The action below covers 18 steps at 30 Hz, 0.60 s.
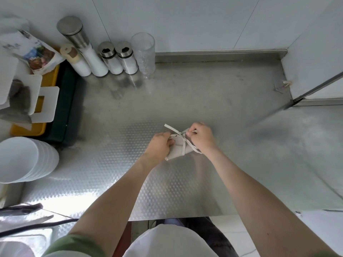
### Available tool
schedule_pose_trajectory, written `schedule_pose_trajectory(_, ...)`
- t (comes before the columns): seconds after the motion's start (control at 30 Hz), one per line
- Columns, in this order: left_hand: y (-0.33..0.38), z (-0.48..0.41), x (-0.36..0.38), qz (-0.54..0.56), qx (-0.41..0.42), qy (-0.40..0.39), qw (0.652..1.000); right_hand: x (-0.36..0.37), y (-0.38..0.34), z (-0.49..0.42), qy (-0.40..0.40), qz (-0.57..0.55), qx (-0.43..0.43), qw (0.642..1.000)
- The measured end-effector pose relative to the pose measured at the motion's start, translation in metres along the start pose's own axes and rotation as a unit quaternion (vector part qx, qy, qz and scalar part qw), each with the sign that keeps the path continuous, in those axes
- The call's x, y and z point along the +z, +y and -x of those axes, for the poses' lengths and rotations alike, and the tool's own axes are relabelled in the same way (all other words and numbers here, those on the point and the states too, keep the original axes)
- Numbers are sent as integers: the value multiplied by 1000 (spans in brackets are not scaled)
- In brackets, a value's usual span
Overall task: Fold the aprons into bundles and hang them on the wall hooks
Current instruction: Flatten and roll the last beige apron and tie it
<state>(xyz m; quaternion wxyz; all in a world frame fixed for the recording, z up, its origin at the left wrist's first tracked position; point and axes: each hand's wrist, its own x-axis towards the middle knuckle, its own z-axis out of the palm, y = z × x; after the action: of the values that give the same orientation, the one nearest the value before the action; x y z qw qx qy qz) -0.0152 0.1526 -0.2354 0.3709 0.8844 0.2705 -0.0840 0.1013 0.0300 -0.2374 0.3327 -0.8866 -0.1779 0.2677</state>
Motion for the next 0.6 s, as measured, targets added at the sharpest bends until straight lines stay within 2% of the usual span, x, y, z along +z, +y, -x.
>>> schedule_pose_trajectory(0.07,-2,0,-1,1,23,10,1000,2,0,-2,-2,-19,24,1000)
schedule_pose_trajectory(0.13,-2,0,-1,40,33,3,999,-1,-2,2,-2,-55,12,998)
schedule_pose_trajectory(0.2,2,1,-2,129,10,-1,992,-8,-4,8,-12,-159,31,987)
schedule_pose_trajectory(0.3,13,4,-7,335,-81,-27,938,-30,-10,14,-84,-336,118,931)
schedule_pose_trajectory(0.37,26,3,-14,409,-92,-56,906,-49,-13,17,-121,-347,147,918)
schedule_pose_trajectory(0.5,70,6,-28,450,-18,-78,890,-90,-13,21,-56,-332,188,923)
schedule_pose_trajectory(0.57,87,12,-33,419,28,-70,905,-111,-12,27,-39,-325,211,921)
schedule_pose_trajectory(0.6,92,14,-34,365,76,-58,926,-122,-10,30,-32,-319,220,921)
